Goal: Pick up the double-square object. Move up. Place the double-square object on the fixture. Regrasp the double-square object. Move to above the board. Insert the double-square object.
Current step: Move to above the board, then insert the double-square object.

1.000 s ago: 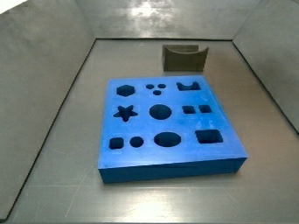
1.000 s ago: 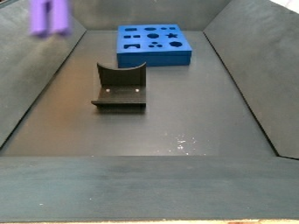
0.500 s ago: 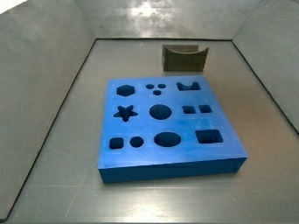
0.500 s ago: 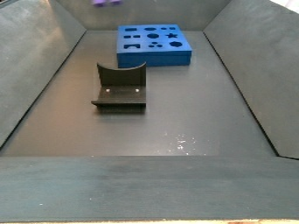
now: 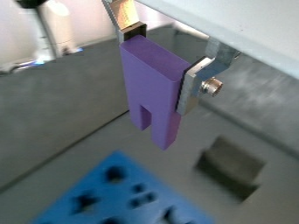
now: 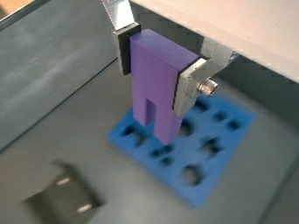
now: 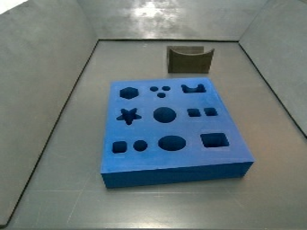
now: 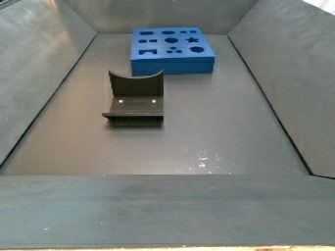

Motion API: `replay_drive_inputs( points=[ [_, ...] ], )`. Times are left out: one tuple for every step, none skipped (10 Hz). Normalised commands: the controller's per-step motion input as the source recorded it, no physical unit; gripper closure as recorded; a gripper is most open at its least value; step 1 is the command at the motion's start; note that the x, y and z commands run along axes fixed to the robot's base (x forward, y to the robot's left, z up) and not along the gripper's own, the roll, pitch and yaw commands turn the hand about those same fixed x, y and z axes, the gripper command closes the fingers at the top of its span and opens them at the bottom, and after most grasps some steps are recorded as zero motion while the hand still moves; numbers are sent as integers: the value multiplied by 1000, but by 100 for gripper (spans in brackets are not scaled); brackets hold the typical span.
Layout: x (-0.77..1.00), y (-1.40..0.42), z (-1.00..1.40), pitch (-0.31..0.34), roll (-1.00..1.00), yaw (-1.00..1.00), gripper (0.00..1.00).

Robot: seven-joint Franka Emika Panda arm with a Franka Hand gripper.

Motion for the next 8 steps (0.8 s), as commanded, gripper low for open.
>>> replay_drive_inputs(
  points=[
    [-610,-552,182,-110,-595,-30,100],
    [-374,-326,102,-76,-403,-24,100],
    [-204,-188,51,-32,-273,-19,100],
    [0,-17,0,0,0,0,100],
    [151,-86,-71,0,0,31,100],
    [214,-51,-123,-49,0,71,100],
    [291,0,-180,-57,0,163,100],
    [300,0,-211,-111,0,237,100]
  ],
)
